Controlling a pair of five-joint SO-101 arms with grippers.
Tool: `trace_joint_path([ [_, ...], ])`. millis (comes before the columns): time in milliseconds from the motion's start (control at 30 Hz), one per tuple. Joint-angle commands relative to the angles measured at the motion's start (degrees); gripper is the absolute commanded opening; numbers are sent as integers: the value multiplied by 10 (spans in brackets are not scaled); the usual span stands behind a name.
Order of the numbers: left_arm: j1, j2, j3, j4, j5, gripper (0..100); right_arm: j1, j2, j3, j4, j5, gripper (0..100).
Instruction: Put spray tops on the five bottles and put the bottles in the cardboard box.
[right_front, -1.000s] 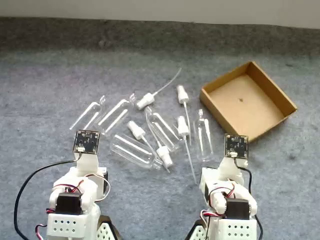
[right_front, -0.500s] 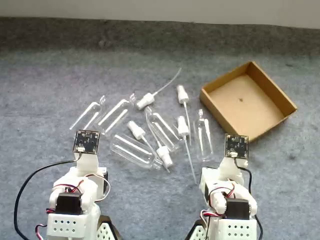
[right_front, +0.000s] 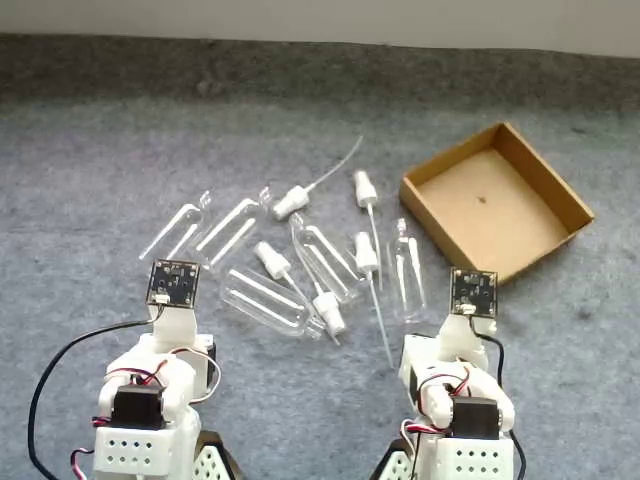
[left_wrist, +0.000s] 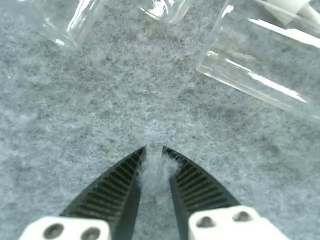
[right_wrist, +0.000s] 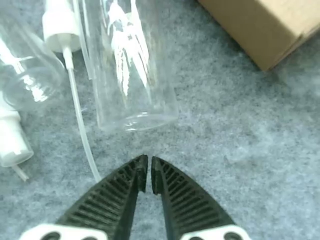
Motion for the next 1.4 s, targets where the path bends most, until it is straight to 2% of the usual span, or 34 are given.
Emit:
trace_joint_path([
  [0, -7, 0, 11, 2, 4, 5, 7, -7, 67, 2, -3, 5],
  [133, -7, 0, 11, 2, 4, 5, 8, -7, 66, -7, -3, 6],
  [533, -7, 0, 11, 2, 4, 5, 10, -7, 66, -175, -2, 6],
  [767, -7, 0, 11, 2, 4, 5, 118, -7, 66, -247, 0, 6],
  [833, -7, 0, 11, 2, 4, 5, 145, -7, 66, -252, 32, 6],
  [967, -7, 0, 11, 2, 4, 5, 169, -7, 66, -249, 97, 6],
  [1100, -7, 0, 11, 2, 4, 5, 176, -7, 44, -252, 102, 6],
  [1367, -7, 0, 11, 2, 4, 5, 249, -7, 31, -252, 114, 6],
])
